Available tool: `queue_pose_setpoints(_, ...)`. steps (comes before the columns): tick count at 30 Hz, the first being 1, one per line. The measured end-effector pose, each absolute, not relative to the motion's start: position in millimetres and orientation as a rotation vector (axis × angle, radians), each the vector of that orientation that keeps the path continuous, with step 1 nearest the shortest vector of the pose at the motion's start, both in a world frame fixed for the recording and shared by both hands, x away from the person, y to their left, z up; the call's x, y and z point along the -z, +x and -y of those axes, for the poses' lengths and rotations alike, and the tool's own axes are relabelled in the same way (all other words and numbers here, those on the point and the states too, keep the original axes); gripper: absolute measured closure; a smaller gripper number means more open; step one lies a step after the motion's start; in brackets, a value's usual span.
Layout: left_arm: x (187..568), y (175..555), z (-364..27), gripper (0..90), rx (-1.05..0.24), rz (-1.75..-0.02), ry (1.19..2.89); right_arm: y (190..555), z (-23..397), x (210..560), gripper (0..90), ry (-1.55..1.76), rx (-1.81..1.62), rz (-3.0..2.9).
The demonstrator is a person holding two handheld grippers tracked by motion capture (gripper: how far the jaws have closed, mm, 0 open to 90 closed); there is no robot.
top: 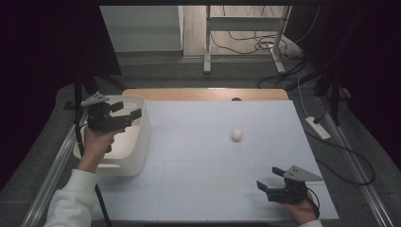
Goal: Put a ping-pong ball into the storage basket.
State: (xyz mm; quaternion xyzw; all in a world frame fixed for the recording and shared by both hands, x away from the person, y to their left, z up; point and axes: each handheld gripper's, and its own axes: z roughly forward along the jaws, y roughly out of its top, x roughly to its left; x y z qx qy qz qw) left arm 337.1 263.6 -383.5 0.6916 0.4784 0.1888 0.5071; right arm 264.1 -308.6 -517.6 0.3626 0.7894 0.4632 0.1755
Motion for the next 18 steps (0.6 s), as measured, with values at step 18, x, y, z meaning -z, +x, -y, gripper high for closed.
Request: queue_pose_setpoints(18, 373.9, 323.4, -244.5, 11.6, -0.42, -1.042, 1.661, 264.9, 307.5, 516.5, 14.3, 1.025, -1.306, -2.231)
